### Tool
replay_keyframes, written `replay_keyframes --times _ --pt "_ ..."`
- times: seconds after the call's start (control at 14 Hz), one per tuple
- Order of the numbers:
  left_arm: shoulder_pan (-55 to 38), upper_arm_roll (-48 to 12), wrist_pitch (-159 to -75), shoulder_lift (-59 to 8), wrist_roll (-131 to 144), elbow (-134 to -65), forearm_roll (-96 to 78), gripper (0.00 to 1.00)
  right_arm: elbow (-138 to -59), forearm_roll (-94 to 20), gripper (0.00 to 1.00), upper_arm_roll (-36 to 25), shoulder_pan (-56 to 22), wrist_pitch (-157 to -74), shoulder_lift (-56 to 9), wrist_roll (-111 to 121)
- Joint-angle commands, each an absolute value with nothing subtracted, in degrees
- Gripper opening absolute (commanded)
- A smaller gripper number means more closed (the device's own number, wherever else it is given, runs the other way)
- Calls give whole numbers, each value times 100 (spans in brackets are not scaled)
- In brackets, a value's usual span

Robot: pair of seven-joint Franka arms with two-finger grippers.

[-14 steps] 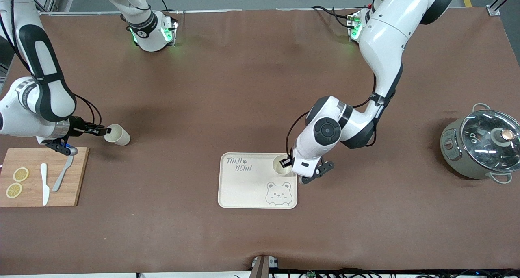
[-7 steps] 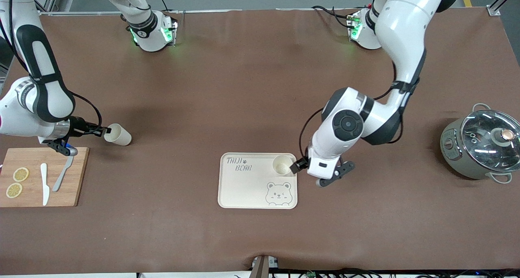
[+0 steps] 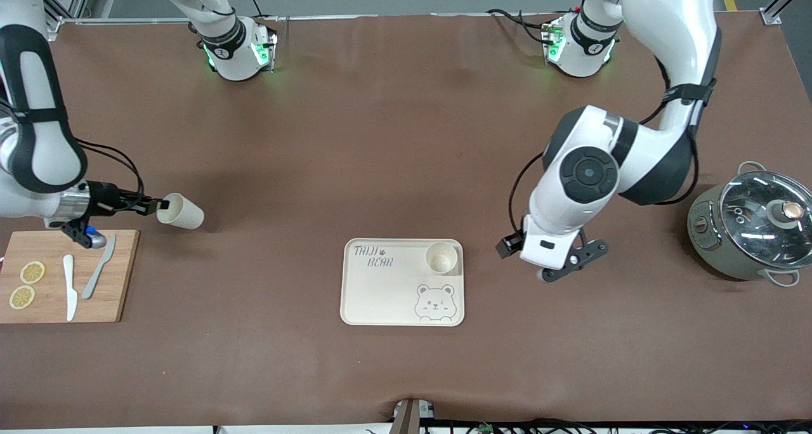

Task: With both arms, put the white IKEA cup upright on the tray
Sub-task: 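Lower the cup onto the tray and open the left gripper, then carry the cup to the tray with the right gripper while the left gripper withdraws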

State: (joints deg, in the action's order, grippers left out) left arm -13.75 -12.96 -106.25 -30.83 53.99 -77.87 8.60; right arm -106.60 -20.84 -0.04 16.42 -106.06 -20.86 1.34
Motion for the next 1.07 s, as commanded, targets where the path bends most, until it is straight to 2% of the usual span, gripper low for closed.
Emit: replay_keyframes --times 0.0,0.21,0.57,1.0 --pt "-1205 -1292 -10521 -2848 5335 -7910 984 100 -10057 -2197 0 26 1521 -10258 -2092 -551" --pt "-1011 -1292 -10521 -2611 5309 -7910 984 100 -9125 -2188 0 18 1144 -10169 -2144 -1501" --pt "-616 -1283 -10521 -2566 4650 -7919 1063 100 -8703 -2180 0 18 592 -10257 -2416 -2116" --pt "-422 -1310 -10312 -2523 4623 -7937 1090 100 -8104 -2171 0 18 -77 -10512 -3471 -3959"
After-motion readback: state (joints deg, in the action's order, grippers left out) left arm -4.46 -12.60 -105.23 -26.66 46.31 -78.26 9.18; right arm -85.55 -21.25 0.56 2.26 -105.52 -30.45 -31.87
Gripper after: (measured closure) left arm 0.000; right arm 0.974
